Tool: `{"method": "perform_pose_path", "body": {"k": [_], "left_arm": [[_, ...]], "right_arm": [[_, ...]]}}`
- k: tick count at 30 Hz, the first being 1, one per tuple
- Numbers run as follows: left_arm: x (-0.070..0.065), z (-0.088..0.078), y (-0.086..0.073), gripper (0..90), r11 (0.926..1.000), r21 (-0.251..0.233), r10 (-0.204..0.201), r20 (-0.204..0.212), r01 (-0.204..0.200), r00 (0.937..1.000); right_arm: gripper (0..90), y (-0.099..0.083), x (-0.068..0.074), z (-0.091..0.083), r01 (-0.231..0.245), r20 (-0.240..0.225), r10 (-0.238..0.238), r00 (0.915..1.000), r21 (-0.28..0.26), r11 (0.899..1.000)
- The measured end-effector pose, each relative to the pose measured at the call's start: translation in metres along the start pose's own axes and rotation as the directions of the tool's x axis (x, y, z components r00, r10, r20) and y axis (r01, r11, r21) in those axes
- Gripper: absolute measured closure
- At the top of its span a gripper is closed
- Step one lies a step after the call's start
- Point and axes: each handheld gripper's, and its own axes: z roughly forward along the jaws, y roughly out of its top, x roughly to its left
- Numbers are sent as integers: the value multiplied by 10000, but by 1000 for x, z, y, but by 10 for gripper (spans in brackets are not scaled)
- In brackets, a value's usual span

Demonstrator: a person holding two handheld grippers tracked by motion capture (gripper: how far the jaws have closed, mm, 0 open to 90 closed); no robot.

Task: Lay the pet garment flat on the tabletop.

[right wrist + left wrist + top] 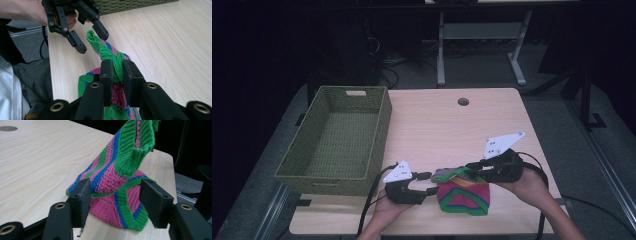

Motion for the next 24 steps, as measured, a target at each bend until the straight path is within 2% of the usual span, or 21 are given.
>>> {"method": "perform_pose_path", "body": {"k": [10,24], "left_arm": [[6,7,-2,517,10000,-4,-67,82,67,9999],[6,4,0,733,9997,-241,20,250,-14,9997]], "right_arm": [[783,3,-2,-3,59,35,-59,10000,-18,10000],[783,1,-6,-4,-53,46,53,10000,10,10000]]}}
